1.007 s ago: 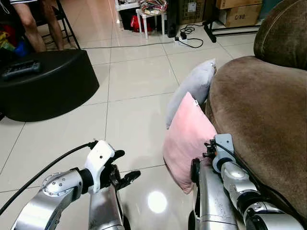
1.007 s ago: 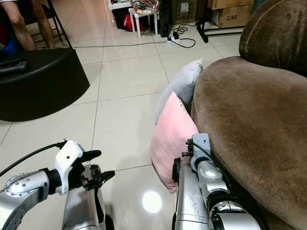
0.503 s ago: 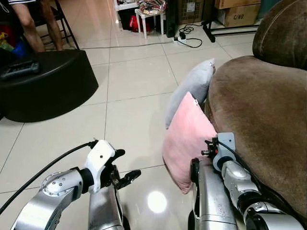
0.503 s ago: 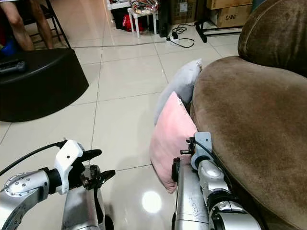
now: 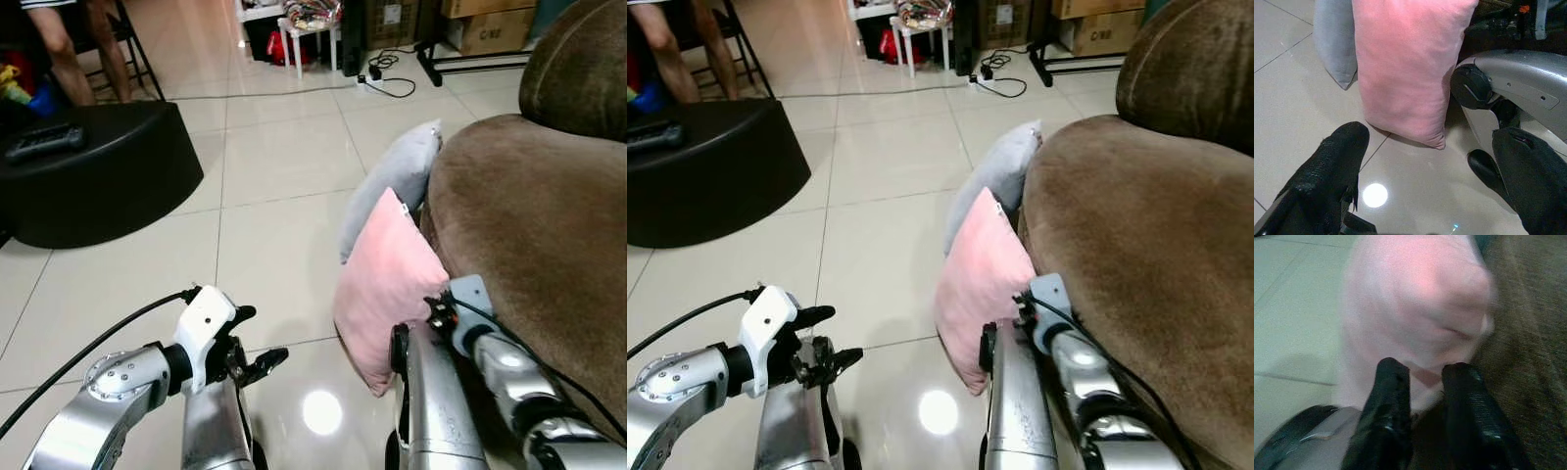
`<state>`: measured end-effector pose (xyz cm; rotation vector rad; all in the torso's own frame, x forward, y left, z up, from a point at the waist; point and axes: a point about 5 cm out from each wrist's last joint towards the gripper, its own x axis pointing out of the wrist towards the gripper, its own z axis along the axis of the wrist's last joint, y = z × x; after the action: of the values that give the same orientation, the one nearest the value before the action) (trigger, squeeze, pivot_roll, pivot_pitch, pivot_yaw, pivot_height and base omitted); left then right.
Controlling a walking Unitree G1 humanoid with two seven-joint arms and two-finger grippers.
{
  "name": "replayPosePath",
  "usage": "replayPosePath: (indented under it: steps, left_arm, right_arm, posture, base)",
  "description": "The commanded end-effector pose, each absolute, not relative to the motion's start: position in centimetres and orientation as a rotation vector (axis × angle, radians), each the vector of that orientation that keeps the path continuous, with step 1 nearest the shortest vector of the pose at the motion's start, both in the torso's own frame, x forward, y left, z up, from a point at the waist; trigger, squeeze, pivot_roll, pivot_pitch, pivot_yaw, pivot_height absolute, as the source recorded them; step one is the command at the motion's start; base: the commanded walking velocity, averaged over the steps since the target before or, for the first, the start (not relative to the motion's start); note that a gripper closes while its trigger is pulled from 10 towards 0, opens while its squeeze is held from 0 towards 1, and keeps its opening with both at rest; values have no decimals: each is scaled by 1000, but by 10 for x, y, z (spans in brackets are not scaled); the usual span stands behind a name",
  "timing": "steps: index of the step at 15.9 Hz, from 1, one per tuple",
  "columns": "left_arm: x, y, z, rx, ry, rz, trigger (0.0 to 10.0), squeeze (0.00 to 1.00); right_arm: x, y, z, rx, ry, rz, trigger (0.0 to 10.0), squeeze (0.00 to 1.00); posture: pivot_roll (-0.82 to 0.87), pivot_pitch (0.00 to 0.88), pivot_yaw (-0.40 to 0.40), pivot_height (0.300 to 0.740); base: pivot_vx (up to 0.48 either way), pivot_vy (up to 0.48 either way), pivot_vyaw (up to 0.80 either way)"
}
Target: Move the pillow to the sofa from floor
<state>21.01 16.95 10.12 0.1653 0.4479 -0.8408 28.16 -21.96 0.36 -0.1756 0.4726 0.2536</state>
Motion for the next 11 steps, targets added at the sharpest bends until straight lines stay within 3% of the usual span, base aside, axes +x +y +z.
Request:
replayPosePath:
  steps: [1,11]
  left_arm:
    - [210,170,105,192,442,-844,10000,0]
    - [210,170,105,192,442,-844,10000,0]
  right_arm:
    - [283,-223,12,-163,428,327,10000,1000]
    - [283,-223,12,-163,428,327,10000,1000]
  posture:
    - [-172,0,113,405]
    - [-172,0,113,405]
  base:
    - [0,0,0]
    - [0,0,0]
